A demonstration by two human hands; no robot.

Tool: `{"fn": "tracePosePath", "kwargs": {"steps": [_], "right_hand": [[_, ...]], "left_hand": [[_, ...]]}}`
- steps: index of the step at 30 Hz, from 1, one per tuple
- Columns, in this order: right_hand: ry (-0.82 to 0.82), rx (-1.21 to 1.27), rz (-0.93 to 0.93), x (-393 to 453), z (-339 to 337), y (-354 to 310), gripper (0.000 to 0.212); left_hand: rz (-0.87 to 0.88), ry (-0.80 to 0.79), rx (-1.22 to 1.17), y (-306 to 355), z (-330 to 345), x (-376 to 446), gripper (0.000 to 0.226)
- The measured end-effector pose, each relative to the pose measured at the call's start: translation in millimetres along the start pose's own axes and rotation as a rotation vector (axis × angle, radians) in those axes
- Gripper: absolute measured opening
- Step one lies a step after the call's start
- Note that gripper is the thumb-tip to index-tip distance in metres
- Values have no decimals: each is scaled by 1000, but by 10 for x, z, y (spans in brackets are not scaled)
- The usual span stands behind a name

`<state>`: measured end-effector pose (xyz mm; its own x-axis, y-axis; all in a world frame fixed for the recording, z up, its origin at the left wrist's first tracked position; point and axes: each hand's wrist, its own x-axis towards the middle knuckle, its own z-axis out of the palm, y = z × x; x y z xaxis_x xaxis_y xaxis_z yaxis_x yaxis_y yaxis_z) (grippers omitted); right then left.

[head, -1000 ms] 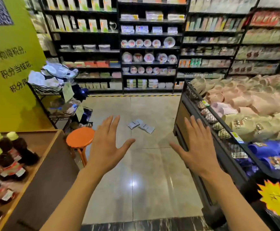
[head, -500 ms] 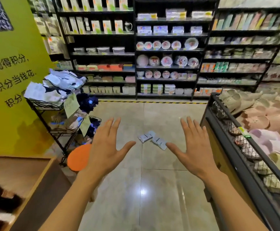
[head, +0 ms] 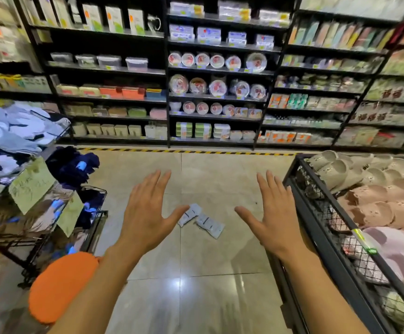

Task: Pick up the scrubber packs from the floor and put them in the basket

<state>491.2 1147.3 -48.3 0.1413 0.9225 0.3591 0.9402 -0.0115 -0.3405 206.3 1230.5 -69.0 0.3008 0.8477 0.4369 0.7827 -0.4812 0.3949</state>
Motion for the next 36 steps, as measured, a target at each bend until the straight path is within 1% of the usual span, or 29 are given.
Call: {"fn": "tracePosePath", "kwargs": {"steps": [5,8,15,21,25,30,32,36], "right_hand": [[14,-2,-25,941,403,292,100],[13,-12,-29,1552,684,504,101],[-59,-19,-41,2963,1226,963,103],[-93,3,-16,3981,1621,1153,102],[-120,-7,26,4524,1930,1327,102],[-141,-68,109,5095,2326,1553,104],[-141,-73,121,5250,2525,1668,103],[-194,-83,146,5421,3007,1987,101]], "left_hand": [[-31,0,-1,-318,444,881,93],[-32,-45,28,-480,722,1445,94],[-96,-91,35,-758,1203,2750,96],[-140,-126,2,-1132,1596,3598,96],[-140,-168,-31,-1423,1975,4163,97],[-88,-244,-50,-1810,2594,4821,96],[-52,-262,-65,-1942,2859,5000,93],[-61,-307,-75,-2181,3423,5195,93]]}}
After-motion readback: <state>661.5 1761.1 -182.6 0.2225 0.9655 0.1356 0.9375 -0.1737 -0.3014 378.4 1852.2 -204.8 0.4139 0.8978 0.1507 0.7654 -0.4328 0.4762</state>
